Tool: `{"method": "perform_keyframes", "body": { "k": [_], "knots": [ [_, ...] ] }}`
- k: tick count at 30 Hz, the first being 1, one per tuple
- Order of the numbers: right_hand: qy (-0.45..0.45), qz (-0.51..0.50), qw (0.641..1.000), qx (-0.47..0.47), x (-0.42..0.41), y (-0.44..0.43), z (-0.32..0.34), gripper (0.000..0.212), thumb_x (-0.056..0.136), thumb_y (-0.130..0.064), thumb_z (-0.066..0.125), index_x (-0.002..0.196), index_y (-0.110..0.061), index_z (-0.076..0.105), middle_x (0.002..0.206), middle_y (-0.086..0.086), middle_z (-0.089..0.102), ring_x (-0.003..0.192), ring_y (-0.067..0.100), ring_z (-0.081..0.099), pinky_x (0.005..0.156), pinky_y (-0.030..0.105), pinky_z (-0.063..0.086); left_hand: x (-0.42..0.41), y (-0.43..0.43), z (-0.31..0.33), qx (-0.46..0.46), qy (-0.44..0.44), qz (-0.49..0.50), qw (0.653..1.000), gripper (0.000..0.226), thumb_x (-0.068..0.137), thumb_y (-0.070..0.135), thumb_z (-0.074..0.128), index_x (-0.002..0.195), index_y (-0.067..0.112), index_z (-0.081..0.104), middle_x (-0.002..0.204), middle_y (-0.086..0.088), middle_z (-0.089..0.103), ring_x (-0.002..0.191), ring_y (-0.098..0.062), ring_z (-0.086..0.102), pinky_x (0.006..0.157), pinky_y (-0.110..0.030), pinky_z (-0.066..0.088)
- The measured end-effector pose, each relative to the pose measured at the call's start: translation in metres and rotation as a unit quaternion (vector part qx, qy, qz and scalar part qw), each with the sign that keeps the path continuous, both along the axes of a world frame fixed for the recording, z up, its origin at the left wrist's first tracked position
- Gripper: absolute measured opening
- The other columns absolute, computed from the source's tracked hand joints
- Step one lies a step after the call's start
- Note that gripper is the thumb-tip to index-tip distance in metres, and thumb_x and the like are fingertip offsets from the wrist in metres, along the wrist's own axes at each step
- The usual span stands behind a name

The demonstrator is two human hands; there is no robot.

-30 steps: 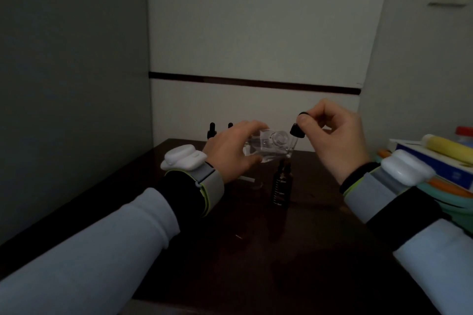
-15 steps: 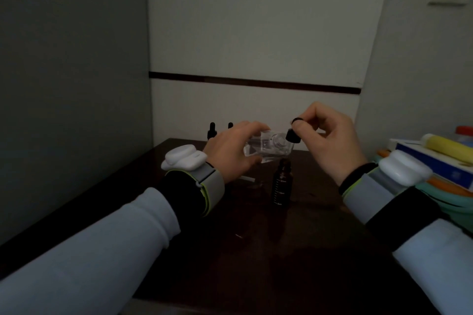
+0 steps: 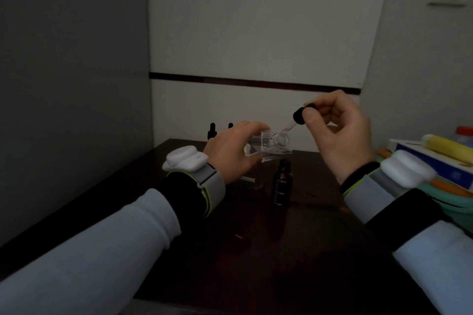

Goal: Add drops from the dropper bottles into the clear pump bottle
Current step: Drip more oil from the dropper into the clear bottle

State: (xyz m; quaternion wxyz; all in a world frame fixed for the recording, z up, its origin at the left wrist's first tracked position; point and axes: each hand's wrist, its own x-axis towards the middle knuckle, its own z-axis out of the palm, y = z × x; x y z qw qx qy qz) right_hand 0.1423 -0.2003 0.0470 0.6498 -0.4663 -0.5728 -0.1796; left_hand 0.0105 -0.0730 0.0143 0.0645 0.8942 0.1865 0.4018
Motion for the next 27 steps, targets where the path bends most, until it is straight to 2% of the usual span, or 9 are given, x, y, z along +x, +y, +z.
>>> {"method": "perform_keyframes", "body": {
  "k": [5, 11, 16, 27],
  "knots": [
    [0.026, 0.003, 0.998, 0.049, 0.001, -0.004, 0.005, 0.013, 0.081, -0.022, 0.058, 0.077, -0.034, 0.052, 0.070, -0.009, 0.054, 0.065, 0.003, 0.049, 0.054, 0.011, 0.041, -0.001, 0.000, 0.000, -0.001, -0.013, 0.011, 1.000, 0.048, 0.080, 0.025, 0.069, 0.125, 0.030, 0.051, 0.120, 0.008, 0.058, 0.108, -0.017, 0.056, 0.083, -0.041, 0.050],
    [-0.010, 0.004, 1.000, -0.012, -0.001, 0.000, -0.002, 0.014, 0.081, -0.022, 0.060, 0.076, -0.032, 0.052, 0.069, -0.012, 0.052, 0.062, -0.003, 0.048, 0.053, 0.009, 0.039, -0.002, 0.000, 0.002, -0.011, -0.015, 0.005, 1.000, 0.050, 0.079, 0.022, 0.072, 0.125, 0.029, 0.052, 0.119, 0.006, 0.058, 0.108, -0.016, 0.055, 0.084, -0.041, 0.050],
    [-0.049, -0.020, 0.992, -0.111, 0.001, 0.006, -0.010, 0.023, 0.081, -0.013, 0.069, 0.068, -0.026, 0.056, 0.059, -0.009, 0.049, 0.058, 0.004, 0.046, 0.051, 0.018, 0.037, 0.000, -0.002, 0.001, 0.001, -0.005, 0.003, 1.000, 0.050, 0.080, 0.023, 0.071, 0.126, 0.029, 0.051, 0.121, 0.007, 0.057, 0.110, -0.014, 0.053, 0.085, -0.039, 0.050],
    [-0.046, -0.026, 0.992, -0.113, 0.001, 0.004, -0.008, 0.021, 0.081, -0.012, 0.067, 0.065, -0.019, 0.055, 0.057, -0.009, 0.048, 0.058, 0.003, 0.045, 0.052, 0.015, 0.036, 0.001, -0.001, -0.001, 0.007, -0.003, 0.002, 1.000, 0.052, 0.079, 0.025, 0.072, 0.127, 0.032, 0.051, 0.120, 0.009, 0.057, 0.108, -0.014, 0.055, 0.081, -0.040, 0.051]
  ]
}}
